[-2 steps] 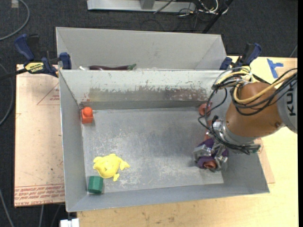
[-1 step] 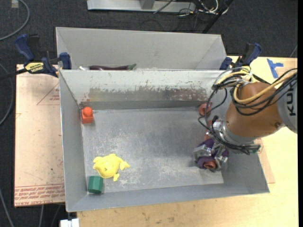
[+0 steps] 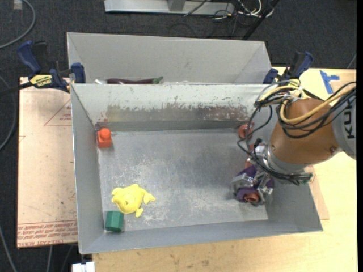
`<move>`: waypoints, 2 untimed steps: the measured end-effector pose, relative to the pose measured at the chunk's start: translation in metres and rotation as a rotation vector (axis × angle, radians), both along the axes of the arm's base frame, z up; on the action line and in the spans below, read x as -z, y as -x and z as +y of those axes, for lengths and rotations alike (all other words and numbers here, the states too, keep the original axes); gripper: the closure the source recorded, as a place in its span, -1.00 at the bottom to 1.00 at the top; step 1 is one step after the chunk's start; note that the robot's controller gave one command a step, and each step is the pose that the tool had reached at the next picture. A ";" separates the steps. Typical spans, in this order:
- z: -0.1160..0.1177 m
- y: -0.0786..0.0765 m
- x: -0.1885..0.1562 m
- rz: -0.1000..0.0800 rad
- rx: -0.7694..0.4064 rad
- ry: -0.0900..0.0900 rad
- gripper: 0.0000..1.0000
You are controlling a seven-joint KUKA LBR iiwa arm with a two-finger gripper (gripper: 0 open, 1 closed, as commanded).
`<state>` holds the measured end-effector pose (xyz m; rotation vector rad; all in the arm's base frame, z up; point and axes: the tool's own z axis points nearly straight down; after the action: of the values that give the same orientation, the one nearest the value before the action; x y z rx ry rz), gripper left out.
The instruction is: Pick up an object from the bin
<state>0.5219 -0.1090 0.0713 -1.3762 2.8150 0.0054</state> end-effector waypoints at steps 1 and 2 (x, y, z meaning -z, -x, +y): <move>0.001 0.001 -0.006 0.003 0.001 -0.001 1.00; 0.001 0.002 -0.020 0.007 0.001 -0.003 1.00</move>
Offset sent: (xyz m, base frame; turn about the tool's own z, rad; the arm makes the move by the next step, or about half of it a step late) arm 0.0002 -0.0001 0.0723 0.0000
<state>0.5202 -0.1078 0.0910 -1.3773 2.8202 0.0142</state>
